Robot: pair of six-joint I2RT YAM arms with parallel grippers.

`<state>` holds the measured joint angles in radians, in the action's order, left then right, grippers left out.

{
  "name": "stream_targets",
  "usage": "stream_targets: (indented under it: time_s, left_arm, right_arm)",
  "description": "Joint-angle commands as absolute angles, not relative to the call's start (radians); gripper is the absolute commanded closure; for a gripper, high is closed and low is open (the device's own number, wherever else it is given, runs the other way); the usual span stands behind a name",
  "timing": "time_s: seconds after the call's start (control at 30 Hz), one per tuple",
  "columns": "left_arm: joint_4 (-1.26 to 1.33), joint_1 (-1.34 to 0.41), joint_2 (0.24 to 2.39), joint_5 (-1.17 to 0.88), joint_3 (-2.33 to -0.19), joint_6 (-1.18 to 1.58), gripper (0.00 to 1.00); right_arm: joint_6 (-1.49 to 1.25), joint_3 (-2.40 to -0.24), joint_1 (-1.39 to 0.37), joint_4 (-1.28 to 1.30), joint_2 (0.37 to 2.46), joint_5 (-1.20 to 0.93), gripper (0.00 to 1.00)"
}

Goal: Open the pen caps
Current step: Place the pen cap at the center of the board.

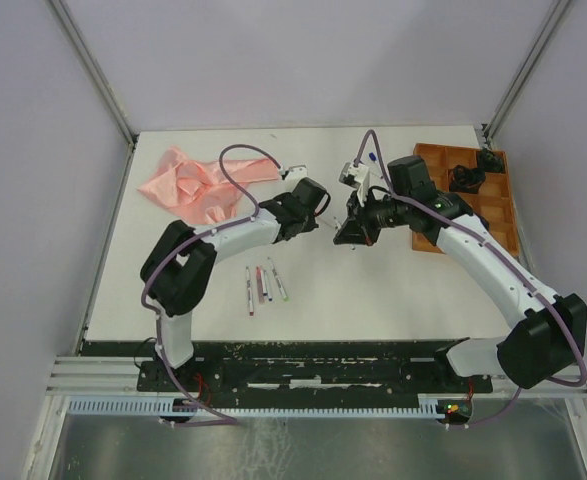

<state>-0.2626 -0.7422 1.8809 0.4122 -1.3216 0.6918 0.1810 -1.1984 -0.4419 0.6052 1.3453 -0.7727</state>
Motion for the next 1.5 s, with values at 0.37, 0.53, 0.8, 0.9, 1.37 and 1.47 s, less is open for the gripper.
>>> stream_targets:
  time_s: [0.37,0.53,0.8,0.9,1.37,1.47]
  left_arm:
    - [-0.474,-0.753,2.058,0.524,-1.544,0.567,0.95]
    - [-0.484,-0.752,2.089,0.53,-1.56,0.566,0.93]
    - [-0.491,-0.749,2.128,0.523,-1.587,0.566,0.86]
    - [-0.495,-0.746,2.139,0.517,-1.591,0.567,0.83]
    - [-0.505,-0.738,2.139,0.505,-1.584,0.575,0.7]
    - [-0.506,-0.738,2.13,0.505,-1.583,0.574,0.69]
  right_arm:
    - [0.184,-1.25,-0.425,0.597,1.334,-0.781,0.99]
    - [0.183,-1.249,-0.421,0.597,1.333,-0.785,0.99]
    - [0.181,-1.249,-0.414,0.598,1.329,-0.791,0.99]
    - [0.181,-1.249,-0.412,0.598,1.329,-0.794,0.99]
    - [0.176,-1.25,-0.406,0.598,1.331,-0.809,0.99]
    - [0.175,-1.249,-0.405,0.598,1.331,-0.813,0.99]
